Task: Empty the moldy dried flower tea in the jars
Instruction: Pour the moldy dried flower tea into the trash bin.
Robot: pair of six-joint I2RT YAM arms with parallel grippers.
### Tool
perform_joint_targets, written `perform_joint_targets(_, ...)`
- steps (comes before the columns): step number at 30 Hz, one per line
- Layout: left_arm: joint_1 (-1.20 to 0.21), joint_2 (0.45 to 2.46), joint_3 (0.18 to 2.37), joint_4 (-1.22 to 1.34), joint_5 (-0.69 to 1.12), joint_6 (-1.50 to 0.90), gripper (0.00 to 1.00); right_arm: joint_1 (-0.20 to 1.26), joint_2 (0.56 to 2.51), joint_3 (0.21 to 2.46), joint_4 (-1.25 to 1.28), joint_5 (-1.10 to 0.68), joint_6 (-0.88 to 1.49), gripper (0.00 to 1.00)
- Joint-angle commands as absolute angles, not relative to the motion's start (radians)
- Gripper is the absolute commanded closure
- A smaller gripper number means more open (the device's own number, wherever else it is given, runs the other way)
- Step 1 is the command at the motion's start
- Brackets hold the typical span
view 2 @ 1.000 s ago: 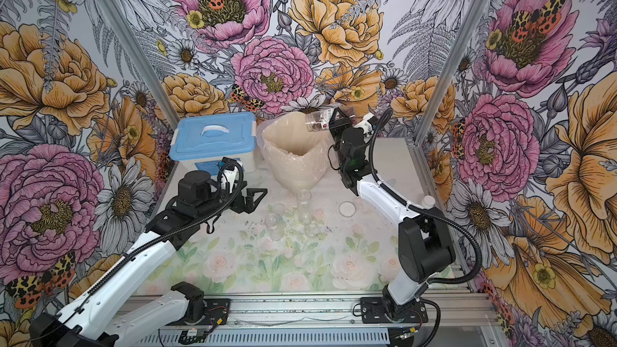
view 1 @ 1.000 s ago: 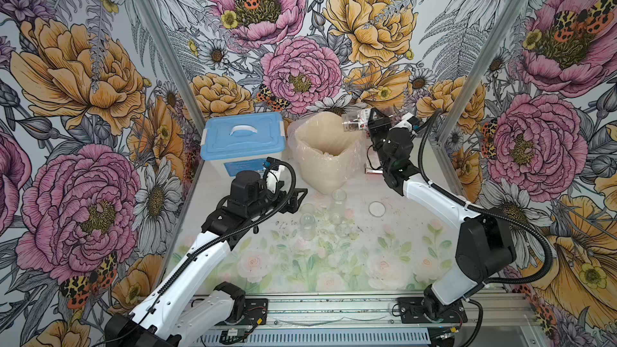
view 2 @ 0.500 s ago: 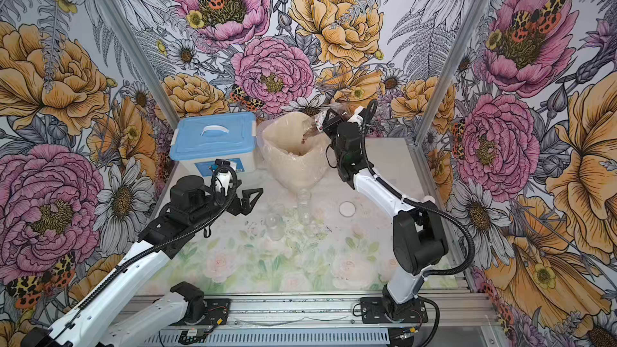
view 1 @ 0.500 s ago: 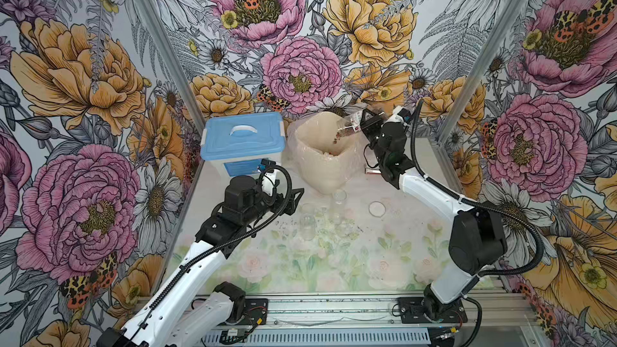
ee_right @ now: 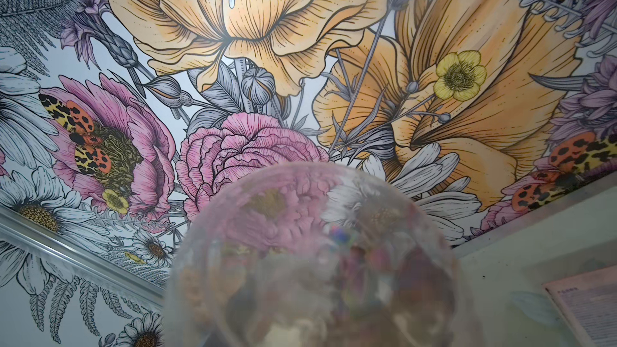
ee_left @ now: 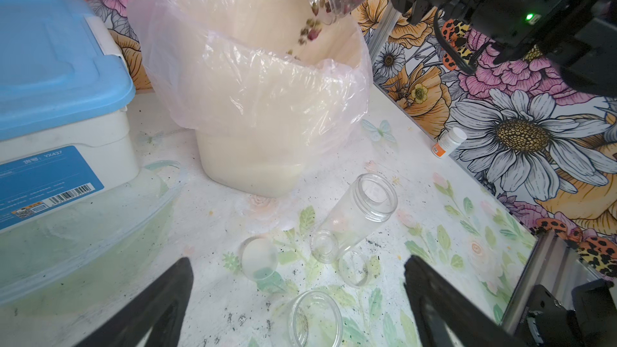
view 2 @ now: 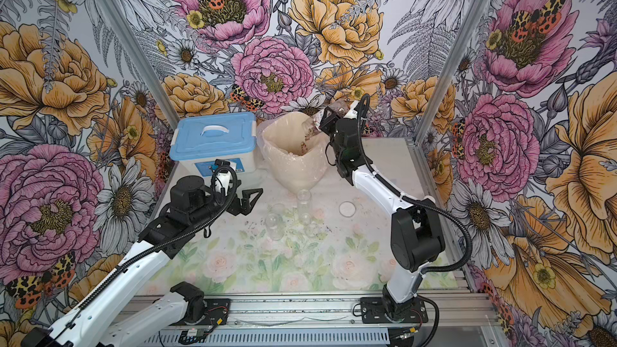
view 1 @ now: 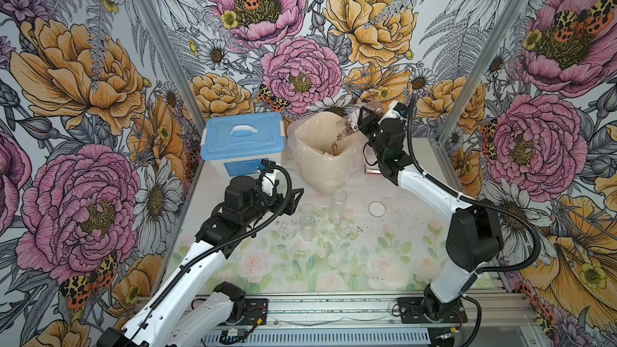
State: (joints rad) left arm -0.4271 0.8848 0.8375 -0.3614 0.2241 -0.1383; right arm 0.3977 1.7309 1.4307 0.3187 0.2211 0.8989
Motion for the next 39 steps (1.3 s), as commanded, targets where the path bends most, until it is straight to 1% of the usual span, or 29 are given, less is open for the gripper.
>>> perform_joint_targets(1, -0.417, 0.877, 0.825, -0.345, 0.210, -0.123, 0.01, 0.396, 1.745, 1.482, 0.316, 0.201, 0.831, 0.70)
perform_joint_targets(14, -0.410, 0.884, 0.825, -0.345, 0.220, -0.127, 0.01, 0.426, 1.767, 1.538, 0.268, 0.193, 0.611, 0.70)
perform_joint_targets(23, -0.405, 0.887, 0.826, -0.345, 0.221, -0.129, 0.01, 0.508, 1.816, 1.638, 0.174, 0.208, 0.285, 0.70)
perform_joint_targets(28, -0.404, 0.888, 0.825, -0.345, 0.221, -0.130, 0.01, 0.588, 1.858, 1.690, 0.131, 0.274, 0.017, 0.70)
perform_joint_targets(37, -0.400, 0.888, 0.824, -0.345, 0.222, -0.130, 0.01, 0.648, 1.927, 1.742, 0.127, 0.390, -0.280, 0.70)
perform_joint_targets(39, -0.400, 0.888, 0.824, -0.345, 0.224, -0.130, 0.01, 0.651, 1.934, 1.756, 0.129, 0.423, -0.313, 0.70)
